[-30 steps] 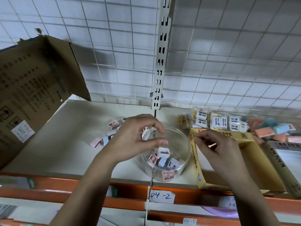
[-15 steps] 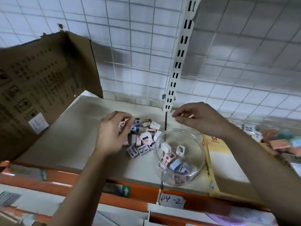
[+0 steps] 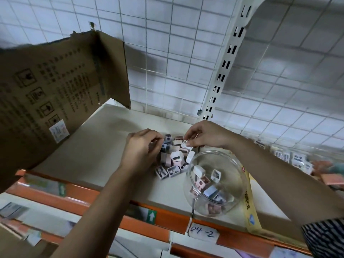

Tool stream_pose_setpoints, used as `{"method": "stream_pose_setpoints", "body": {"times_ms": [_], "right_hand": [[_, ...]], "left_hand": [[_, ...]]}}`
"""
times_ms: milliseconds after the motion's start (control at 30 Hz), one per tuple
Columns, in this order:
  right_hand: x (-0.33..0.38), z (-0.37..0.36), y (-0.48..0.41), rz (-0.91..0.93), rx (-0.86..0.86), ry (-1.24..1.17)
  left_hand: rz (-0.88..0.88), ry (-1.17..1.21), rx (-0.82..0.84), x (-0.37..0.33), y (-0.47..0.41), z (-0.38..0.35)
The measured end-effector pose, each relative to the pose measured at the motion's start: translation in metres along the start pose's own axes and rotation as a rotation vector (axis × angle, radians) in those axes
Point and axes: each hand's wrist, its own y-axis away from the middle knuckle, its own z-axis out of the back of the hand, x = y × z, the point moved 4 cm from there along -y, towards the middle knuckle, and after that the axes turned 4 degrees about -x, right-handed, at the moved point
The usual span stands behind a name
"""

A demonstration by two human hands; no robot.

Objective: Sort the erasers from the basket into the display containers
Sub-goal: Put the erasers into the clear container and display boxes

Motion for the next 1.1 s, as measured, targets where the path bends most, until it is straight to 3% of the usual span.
{"method": "stream_pose_setpoints", "body": {"times_ms": [167, 267, 600, 800, 967, 1100], "right_hand": [[-0.001, 0.002, 0.002, 0.017, -0.031, -0.108], [-0.003, 0.007, 0.006, 0.000, -0.037, -0.165], [-0.010, 0.002, 0.012, 0.007, -0.032, -0.067], [-0.012, 0.005, 0.014, -0.005, -0.026, -0.020], [-0.019, 0.005, 0.017, -0.034, 0.102, -0.009], [-0.019, 0.001, 0.017, -0.014, 0.099, 0.008]], "left_hand": [[-0.033, 0.040, 0.012, -0.002, 0.001, -0.002], [-0.111, 0.113, 0.111, -0.010, 0.003, -0.004], [-0.227, 0.005, 0.219, -0.023, 0.006, -0.018], [-0.163, 0.027, 0.226, -0.021, 0.006, -0.017], [-0.063, 0.106, 0.143, -0.014, 0.002, -0.008], [-0.028, 0.153, 0.090, -0.010, 0.001, -0.004]]}}
